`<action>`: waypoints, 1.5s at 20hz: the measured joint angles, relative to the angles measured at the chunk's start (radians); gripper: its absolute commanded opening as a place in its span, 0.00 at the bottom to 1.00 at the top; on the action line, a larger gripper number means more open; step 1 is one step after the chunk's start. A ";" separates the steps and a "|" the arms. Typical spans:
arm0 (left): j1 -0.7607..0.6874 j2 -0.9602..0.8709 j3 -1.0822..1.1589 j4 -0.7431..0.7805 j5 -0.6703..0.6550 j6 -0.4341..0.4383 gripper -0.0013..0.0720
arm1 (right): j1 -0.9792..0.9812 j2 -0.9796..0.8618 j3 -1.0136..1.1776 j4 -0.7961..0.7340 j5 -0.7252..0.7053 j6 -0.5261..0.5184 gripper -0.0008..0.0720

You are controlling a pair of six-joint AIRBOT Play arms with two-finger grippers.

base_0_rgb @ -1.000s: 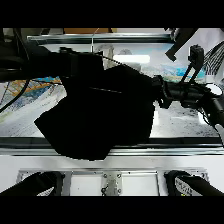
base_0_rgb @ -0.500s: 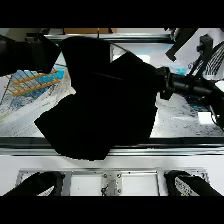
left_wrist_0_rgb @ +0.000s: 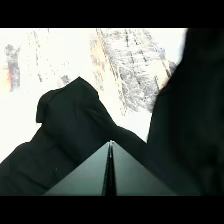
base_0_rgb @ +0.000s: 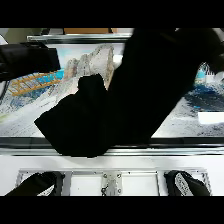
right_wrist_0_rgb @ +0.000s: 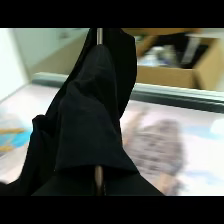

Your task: Fold the clothes and pants, and hang the long-sleeved shirts on hangers.

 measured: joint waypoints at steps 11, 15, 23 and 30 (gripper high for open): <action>0.002 -0.031 -0.131 -0.001 0.237 0.051 0.03 | -0.407 0.097 0.320 -0.957 -0.104 0.773 0.02; 0.002 -0.073 -0.136 -0.003 0.249 0.053 0.03 | -0.512 0.053 0.489 -1.228 -0.047 0.927 0.02; 0.002 -0.099 -0.137 -0.002 0.256 0.056 0.03 | -0.739 -0.052 0.742 -1.373 0.006 1.029 0.02; 0.002 -0.100 -0.137 -0.001 0.251 0.056 0.03 | -0.774 -0.068 0.776 -1.381 -0.008 1.058 0.02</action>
